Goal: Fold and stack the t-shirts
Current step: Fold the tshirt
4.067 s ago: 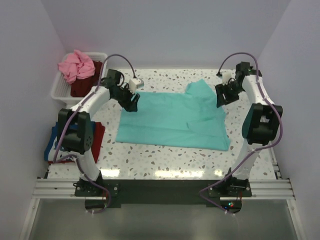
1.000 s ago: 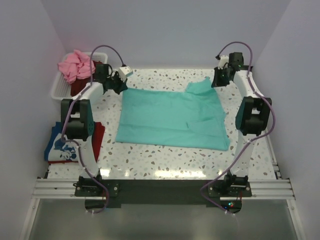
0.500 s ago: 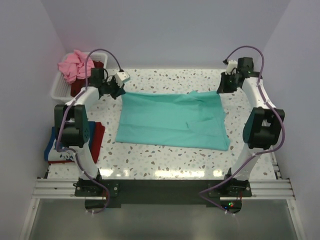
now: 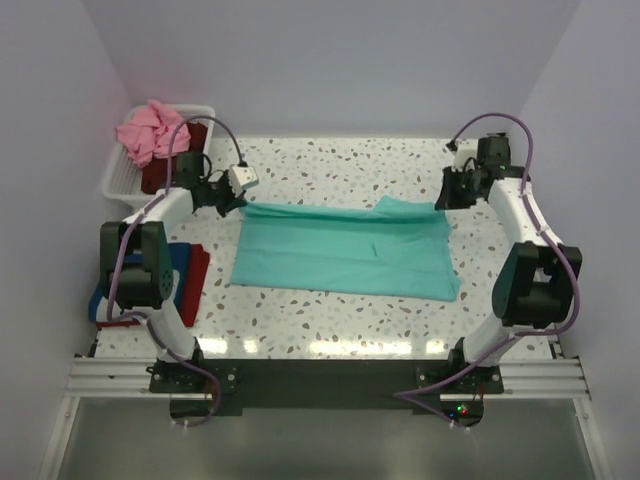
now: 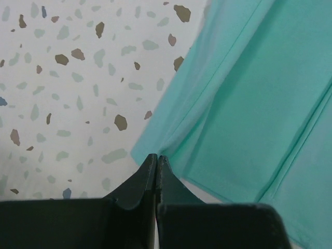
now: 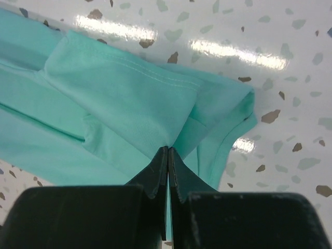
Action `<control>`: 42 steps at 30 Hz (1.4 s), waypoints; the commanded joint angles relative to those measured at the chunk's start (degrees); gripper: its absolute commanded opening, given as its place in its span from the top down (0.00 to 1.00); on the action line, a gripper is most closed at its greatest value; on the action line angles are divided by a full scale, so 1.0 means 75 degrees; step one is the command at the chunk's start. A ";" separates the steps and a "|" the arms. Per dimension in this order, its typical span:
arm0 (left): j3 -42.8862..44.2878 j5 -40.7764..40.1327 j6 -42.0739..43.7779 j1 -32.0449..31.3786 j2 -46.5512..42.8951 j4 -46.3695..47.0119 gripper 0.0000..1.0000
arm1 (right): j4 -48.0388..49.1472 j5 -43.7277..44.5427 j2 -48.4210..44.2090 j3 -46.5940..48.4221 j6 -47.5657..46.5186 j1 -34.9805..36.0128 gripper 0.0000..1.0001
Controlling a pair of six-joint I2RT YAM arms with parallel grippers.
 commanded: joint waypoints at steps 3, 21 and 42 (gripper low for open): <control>-0.0368 -0.0161 0.0930 0.0058 -0.0043 0.0006 1.00 | 0.0257 0.0095 -0.0186 -0.0712 -0.0117 -0.0035 1.00; -0.0650 -0.0840 0.0885 -0.0317 0.0672 -0.0087 1.00 | 0.0633 0.0599 0.0915 -0.1533 -0.0387 -0.0023 1.00; 0.0125 -0.0793 0.1505 -0.0306 0.0075 -0.1130 1.00 | -0.0164 0.0705 0.0236 -0.0688 -0.0680 -0.0023 1.00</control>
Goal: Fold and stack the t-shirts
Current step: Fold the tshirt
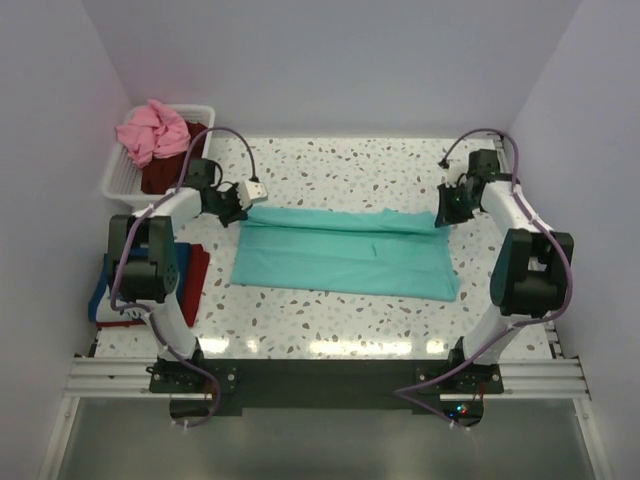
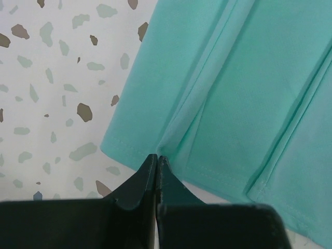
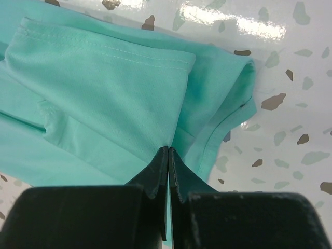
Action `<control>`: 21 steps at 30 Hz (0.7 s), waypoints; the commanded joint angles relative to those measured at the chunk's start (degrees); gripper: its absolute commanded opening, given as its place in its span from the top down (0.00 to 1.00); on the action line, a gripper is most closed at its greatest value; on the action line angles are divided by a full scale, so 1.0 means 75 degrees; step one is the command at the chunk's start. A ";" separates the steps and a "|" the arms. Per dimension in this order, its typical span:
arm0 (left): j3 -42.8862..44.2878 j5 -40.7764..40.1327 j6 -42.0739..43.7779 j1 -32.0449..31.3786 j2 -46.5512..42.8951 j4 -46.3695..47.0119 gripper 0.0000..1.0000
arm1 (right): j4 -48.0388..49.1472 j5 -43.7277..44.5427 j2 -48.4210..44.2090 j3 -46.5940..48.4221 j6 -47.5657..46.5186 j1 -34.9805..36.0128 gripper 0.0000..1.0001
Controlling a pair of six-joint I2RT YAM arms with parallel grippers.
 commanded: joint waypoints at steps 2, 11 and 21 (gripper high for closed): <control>0.0080 -0.0004 0.0654 0.0018 -0.0436 -0.0437 1.00 | -0.0100 0.0288 -0.0449 -0.0349 -0.0205 -0.0035 1.00; -0.0213 -0.0156 0.0738 0.0030 -0.0413 -0.0402 1.00 | 0.0005 0.0311 -0.0613 -0.0911 -0.0124 -0.0012 1.00; 0.0091 0.0125 0.0269 0.0006 -0.0435 -0.0402 1.00 | -0.0252 0.0394 -0.0578 -0.0573 -0.0275 -0.0023 1.00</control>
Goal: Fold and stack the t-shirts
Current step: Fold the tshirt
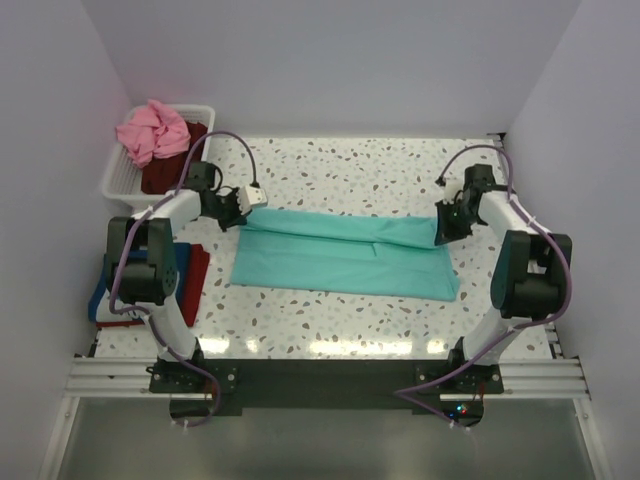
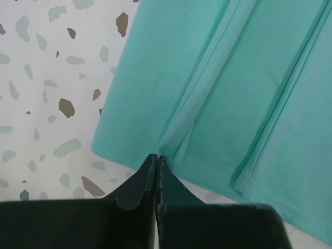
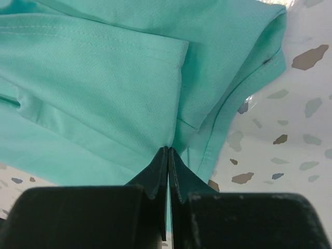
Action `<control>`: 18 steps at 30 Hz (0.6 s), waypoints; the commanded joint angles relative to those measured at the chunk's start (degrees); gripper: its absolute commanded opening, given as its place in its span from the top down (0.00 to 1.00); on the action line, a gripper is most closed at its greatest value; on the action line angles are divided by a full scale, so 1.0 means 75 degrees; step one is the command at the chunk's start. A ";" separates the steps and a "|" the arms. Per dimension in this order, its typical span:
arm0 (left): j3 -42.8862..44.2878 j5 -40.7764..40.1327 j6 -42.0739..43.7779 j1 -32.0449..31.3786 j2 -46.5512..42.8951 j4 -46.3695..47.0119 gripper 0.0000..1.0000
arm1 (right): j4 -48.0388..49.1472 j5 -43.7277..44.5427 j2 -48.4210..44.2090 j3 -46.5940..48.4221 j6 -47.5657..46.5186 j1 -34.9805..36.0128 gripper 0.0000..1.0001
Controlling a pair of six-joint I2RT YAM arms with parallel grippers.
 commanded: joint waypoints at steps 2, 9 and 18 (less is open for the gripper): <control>0.0325 0.0181 -0.0101 0.0012 -0.0293 -0.0102 1.00 | -0.0366 0.0193 -0.0345 0.0667 -0.0220 -0.0012 1.00; 0.0161 0.0028 0.0075 0.0012 -0.0106 -0.0185 1.00 | -0.0192 0.0228 -0.0204 0.0352 -0.0291 -0.0011 1.00; -0.0038 -0.0252 0.0157 -0.0175 0.0234 -0.0243 0.87 | -0.0272 -0.0041 0.0323 0.0269 -0.0420 0.0000 1.00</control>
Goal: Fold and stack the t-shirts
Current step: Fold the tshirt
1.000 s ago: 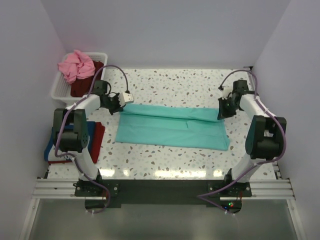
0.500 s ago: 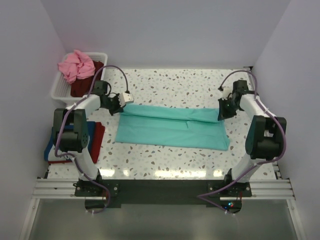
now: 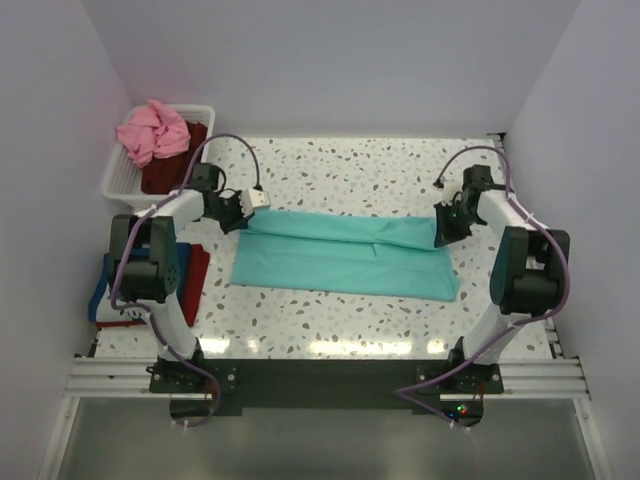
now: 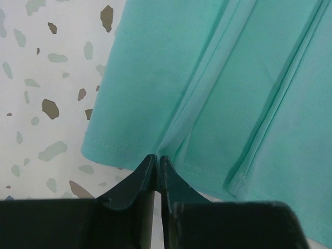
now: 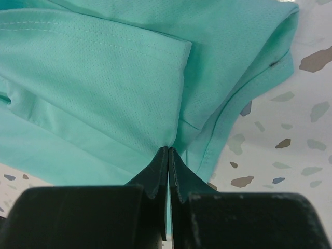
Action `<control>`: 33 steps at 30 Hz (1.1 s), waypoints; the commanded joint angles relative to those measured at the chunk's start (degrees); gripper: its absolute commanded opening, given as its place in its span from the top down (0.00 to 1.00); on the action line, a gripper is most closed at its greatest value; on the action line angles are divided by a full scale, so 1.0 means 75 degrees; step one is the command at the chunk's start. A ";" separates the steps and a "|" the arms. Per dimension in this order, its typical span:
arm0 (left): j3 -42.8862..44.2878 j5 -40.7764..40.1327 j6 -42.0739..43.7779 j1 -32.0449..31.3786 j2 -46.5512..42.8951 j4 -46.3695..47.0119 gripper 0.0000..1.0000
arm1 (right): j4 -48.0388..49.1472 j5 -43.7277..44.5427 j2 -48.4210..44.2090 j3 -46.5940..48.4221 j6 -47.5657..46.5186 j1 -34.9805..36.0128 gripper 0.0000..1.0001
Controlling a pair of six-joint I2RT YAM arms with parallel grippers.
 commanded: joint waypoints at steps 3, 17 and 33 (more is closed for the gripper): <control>-0.0033 -0.0320 0.0221 -0.0097 0.0219 -0.0164 0.81 | -0.0262 -0.0138 0.0300 0.0197 -0.0295 0.0000 1.00; 0.1864 0.0943 0.0213 -0.1453 -0.0320 -0.2019 0.46 | -0.2278 -0.1837 0.0546 0.1895 -0.1362 -0.0280 0.63; 0.4773 0.0968 -0.7547 -0.4116 0.3055 0.3125 0.41 | -0.0930 -0.1767 0.1800 0.2176 0.0139 -0.0422 0.62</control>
